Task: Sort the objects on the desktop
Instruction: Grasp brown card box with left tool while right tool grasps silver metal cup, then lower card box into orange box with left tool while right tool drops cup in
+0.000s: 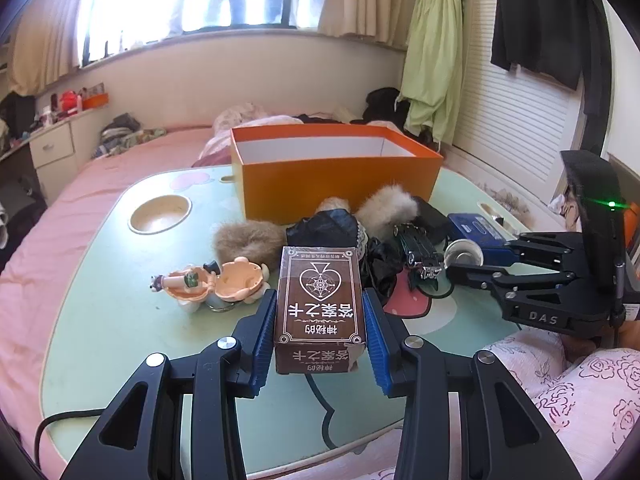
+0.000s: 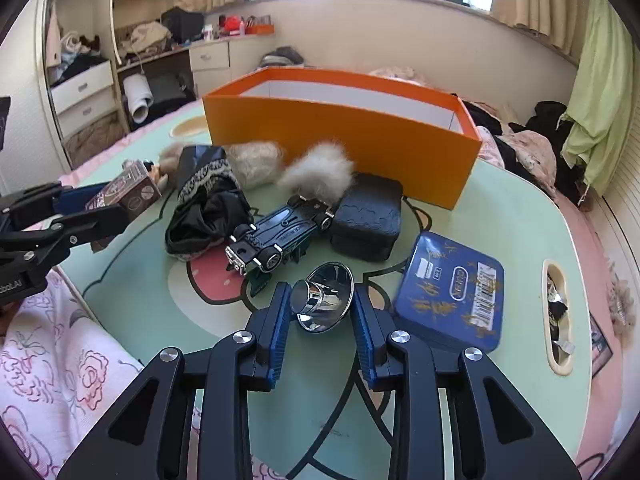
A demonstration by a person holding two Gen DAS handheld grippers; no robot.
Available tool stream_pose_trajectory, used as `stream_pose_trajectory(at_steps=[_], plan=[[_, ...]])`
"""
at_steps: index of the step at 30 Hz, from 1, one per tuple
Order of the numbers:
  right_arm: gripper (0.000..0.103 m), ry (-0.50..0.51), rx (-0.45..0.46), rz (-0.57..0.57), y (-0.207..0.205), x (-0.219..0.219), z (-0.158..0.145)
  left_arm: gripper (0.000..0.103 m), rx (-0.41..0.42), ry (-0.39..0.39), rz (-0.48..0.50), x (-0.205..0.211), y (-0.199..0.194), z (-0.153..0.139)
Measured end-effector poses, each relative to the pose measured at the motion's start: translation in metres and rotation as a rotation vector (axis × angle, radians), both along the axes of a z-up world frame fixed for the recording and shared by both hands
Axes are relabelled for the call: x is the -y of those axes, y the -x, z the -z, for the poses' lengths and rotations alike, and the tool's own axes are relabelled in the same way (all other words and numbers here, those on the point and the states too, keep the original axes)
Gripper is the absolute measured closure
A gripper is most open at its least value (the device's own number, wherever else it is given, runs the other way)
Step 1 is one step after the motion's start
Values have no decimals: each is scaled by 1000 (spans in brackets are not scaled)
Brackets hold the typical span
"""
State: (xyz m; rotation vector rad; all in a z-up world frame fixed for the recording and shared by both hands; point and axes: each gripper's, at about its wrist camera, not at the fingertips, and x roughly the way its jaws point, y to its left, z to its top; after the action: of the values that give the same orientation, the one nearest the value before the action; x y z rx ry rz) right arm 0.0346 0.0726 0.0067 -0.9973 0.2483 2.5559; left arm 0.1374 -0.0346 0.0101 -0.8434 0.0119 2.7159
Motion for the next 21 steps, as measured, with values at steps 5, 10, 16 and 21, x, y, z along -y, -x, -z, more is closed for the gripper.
stream_pose_trajectory(at_steps=[5, 10, 16, 21], plan=[[72, -64, -81, -28, -13, 5, -14, 63, -33, -18, -3, 2, -3, -9], [72, -42, -115, -33, -14, 2, -27, 63, -64, -19, 2, 1, 2, -26], [72, 24, -175, -26, 1, -27, -58, 63, -69, 3, 5, -9, 37, -56], [72, 71, -193, 24, 35, -62, -77, 63, -4, -28, -18, -21, 99, -73]])
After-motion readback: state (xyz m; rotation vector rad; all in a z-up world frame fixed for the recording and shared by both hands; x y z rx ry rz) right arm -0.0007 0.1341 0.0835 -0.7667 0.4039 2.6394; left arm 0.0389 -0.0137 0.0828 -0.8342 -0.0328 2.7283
